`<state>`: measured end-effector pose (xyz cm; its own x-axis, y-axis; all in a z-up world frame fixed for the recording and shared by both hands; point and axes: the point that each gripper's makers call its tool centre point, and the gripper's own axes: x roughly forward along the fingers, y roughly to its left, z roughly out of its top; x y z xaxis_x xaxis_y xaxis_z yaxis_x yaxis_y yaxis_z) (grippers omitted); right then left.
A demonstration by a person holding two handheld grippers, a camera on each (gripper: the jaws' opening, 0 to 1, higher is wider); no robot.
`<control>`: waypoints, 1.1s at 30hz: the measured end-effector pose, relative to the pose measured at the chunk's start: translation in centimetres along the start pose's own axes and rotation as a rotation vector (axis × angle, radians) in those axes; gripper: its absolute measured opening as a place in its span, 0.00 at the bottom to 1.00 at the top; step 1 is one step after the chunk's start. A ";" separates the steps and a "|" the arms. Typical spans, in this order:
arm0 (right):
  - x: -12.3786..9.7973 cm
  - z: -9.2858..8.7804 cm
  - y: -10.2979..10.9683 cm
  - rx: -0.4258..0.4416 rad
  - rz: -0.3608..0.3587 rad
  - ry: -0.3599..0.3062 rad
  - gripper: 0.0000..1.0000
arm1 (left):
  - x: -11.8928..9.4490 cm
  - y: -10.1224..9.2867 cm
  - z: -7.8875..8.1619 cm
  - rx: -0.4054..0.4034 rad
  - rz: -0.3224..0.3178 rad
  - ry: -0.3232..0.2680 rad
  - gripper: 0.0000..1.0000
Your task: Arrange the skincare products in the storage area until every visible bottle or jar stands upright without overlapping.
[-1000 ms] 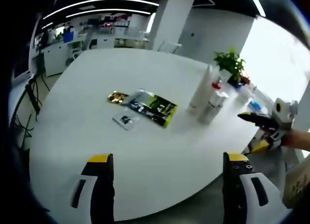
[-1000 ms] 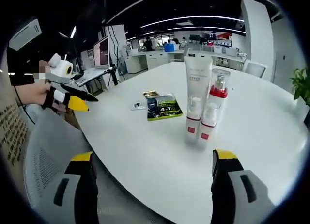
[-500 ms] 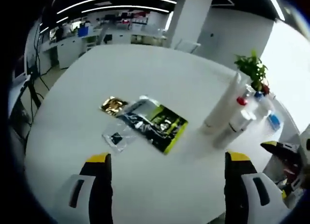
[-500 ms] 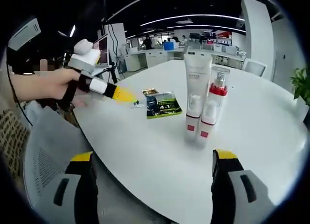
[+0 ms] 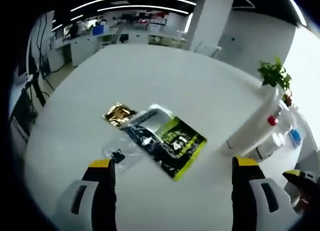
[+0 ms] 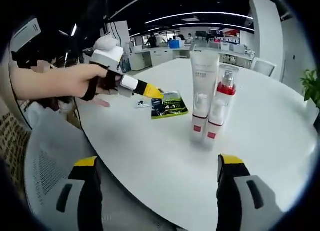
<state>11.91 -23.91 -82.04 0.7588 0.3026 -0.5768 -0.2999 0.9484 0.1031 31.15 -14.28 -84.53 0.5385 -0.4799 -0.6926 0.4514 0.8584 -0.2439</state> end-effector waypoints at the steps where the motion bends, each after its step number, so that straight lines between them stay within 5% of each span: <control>1: 0.0 0.0 -0.1 -0.002 -0.001 0.002 0.97 | 0.3 -0.1 0.1 -0.002 0.000 0.002 0.96; 7: 0.1 -0.1 -0.2 0.000 -0.003 0.004 0.98 | 2.4 -0.4 -0.2 -0.017 0.045 0.041 0.97; 13: 0.2 0.0 -0.3 -0.001 -0.008 0.007 0.99 | 4.2 -0.5 0.2 -0.128 0.090 0.055 0.97; 17: 0.2 0.0 -0.5 0.008 -0.011 0.007 0.98 | 5.4 -1.0 1.0 -0.130 0.102 0.046 0.97; 23: 0.2 0.1 -0.7 0.032 -0.017 0.003 0.98 | 6.6 0.5 0.8 -0.100 0.220 0.100 0.97; 33: 0.3 0.0 -0.7 0.039 -0.010 0.014 0.97 | 9.1 0.6 1.5 -0.135 0.240 0.111 0.97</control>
<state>12.37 -24.48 -82.26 0.7536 0.2920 -0.5890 -0.2692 0.9545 0.1288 37.34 -18.43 -89.95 0.5340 -0.2444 -0.8094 0.2182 0.9647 -0.1473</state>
